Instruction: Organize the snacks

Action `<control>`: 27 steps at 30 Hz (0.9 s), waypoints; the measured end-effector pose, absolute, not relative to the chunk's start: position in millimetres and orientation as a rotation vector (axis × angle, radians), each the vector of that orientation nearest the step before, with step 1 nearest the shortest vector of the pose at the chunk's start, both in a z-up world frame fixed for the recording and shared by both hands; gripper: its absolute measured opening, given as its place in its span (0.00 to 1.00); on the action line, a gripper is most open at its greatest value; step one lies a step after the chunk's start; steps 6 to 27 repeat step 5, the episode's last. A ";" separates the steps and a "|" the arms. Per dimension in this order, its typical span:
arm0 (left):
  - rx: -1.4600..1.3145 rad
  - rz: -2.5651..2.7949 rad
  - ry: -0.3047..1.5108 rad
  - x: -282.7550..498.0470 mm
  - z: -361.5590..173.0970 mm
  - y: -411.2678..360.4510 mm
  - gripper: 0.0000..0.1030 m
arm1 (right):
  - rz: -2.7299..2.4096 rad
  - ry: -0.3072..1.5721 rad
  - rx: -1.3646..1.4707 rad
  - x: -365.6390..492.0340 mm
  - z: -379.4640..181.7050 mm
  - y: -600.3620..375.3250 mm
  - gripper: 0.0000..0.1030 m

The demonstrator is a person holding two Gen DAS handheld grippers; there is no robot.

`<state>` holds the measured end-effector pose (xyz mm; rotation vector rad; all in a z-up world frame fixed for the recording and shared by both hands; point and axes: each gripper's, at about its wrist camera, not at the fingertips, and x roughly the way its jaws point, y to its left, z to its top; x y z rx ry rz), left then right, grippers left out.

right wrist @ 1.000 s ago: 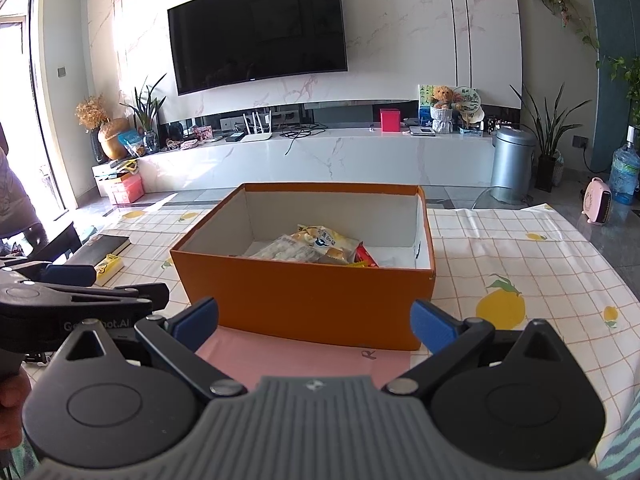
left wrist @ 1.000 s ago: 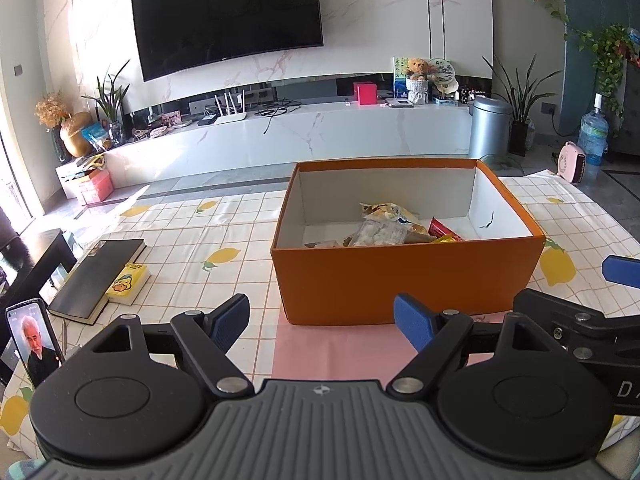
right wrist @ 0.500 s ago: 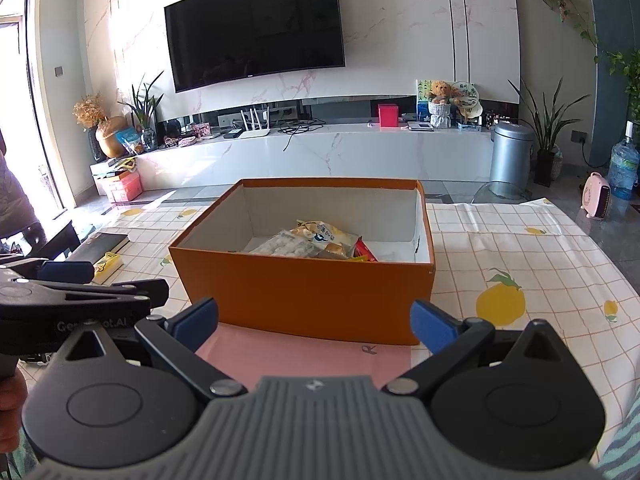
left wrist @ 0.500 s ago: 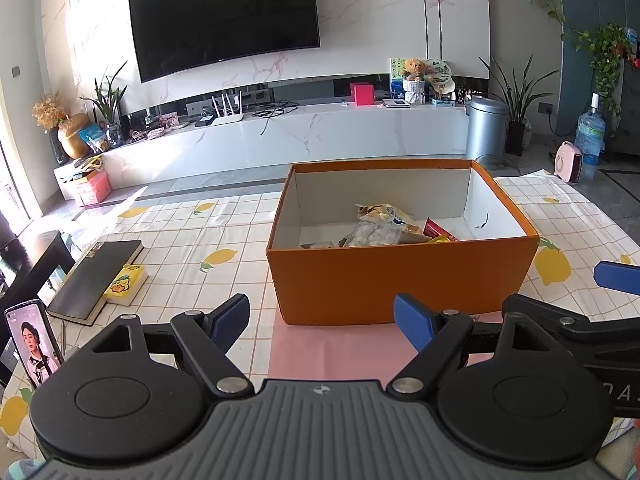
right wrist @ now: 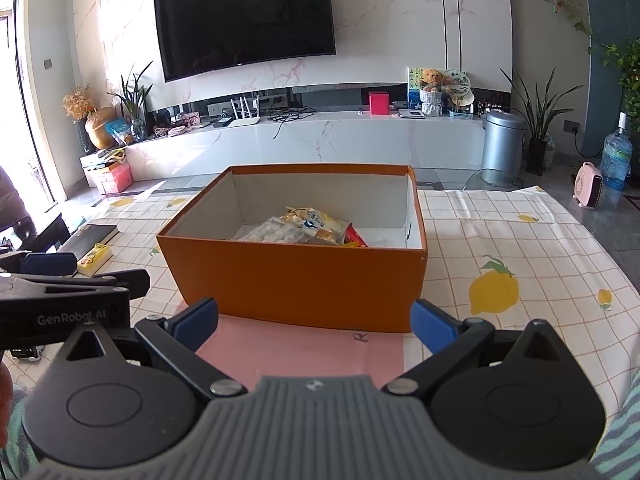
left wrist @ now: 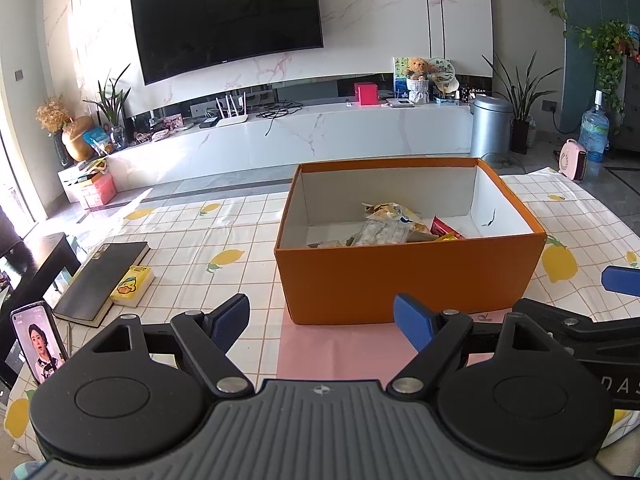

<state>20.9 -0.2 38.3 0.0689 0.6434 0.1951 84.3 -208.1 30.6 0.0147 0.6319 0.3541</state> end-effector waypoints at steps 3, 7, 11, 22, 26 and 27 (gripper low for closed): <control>0.067 0.204 0.638 20.2 39.1 1.0 0.93 | 0.350 0.637 0.014 84.4 30.3 -207.8 0.96; 0.060 0.207 0.636 19.9 40.2 2.1 0.93 | 0.347 0.640 0.013 84.8 30.0 -207.6 0.96; 0.060 0.207 0.636 19.9 40.2 2.1 0.93 | 0.347 0.640 0.013 84.8 30.0 -207.6 0.96; 0.060 0.207 0.636 19.9 40.2 2.1 0.93 | 0.347 0.640 0.013 84.8 30.0 -207.6 0.96; 0.060 0.207 0.636 19.9 40.2 2.1 0.93 | 0.347 0.640 0.013 84.8 30.0 -207.6 0.96; 0.060 0.207 0.636 19.9 40.2 2.1 0.93 | 0.347 0.640 0.013 84.8 30.0 -207.6 0.96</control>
